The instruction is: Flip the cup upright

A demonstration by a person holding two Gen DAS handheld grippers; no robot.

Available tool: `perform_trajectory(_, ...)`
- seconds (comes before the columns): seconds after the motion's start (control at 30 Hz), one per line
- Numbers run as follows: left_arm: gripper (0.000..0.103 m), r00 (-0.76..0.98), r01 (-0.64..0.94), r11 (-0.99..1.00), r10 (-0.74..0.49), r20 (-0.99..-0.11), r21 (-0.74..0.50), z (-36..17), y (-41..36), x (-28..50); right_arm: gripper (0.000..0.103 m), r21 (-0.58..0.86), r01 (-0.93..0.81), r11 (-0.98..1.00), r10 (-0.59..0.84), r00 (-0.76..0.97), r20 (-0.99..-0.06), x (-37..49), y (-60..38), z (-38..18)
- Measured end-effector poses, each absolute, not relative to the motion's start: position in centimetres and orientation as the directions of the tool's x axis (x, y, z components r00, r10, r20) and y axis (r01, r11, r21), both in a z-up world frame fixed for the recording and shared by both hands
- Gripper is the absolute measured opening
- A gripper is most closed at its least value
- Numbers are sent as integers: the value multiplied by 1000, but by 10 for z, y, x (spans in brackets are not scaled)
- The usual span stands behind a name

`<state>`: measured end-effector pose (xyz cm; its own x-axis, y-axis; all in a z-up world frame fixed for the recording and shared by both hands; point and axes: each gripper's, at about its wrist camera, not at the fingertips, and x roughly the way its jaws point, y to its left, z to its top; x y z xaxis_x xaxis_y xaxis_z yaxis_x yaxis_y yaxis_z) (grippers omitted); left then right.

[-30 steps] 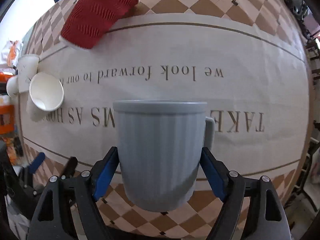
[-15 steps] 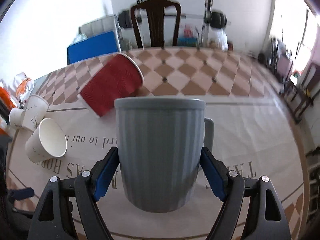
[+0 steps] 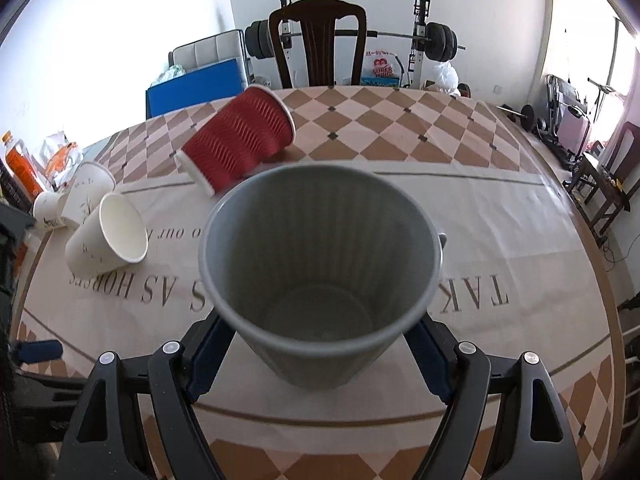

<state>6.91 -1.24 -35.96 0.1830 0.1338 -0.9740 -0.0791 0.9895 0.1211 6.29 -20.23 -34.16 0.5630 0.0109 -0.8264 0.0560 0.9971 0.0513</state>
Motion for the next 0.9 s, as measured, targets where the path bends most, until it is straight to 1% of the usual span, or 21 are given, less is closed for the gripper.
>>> perform_trajectory(0.07,103,198,-75,990,134,-971,122,-351,-14,59,84,44,52,998,8,552,-834,57,-201,-341)
perform_trajectory(0.2,103,223,-58,992,126,-967,116,-330,-17,47,92,31,43,999,2,549,-836,41,-201,-327)
perform_trajectory(0.27,103,242,-44,992,122,-963,115,-316,-20,40,93,31,57,998,-5,546,-838,33,-202,-316)
perform_trajectory(0.37,103,283,-14,995,101,-954,101,-283,-25,26,99,26,92,995,-26,521,-853,19,-208,-295)
perform_trajectory(0.4,103,295,-5,995,98,-951,101,-274,-25,24,103,16,105,994,-40,512,-858,14,-210,-288)
perform_trajectory(0.57,103,373,32,996,67,-925,85,-213,-31,11,103,-60,206,977,-155,486,-860,-17,-227,-229)
perform_trajectory(0.6,103,387,37,996,55,-920,75,-197,-34,5,103,-65,219,974,-165,480,-862,-23,-231,-212)
perform_trajectory(0.9,103,453,52,998,4,-891,31,-110,-37,-19,103,-89,239,967,-201,501,-842,-66,-242,-94)
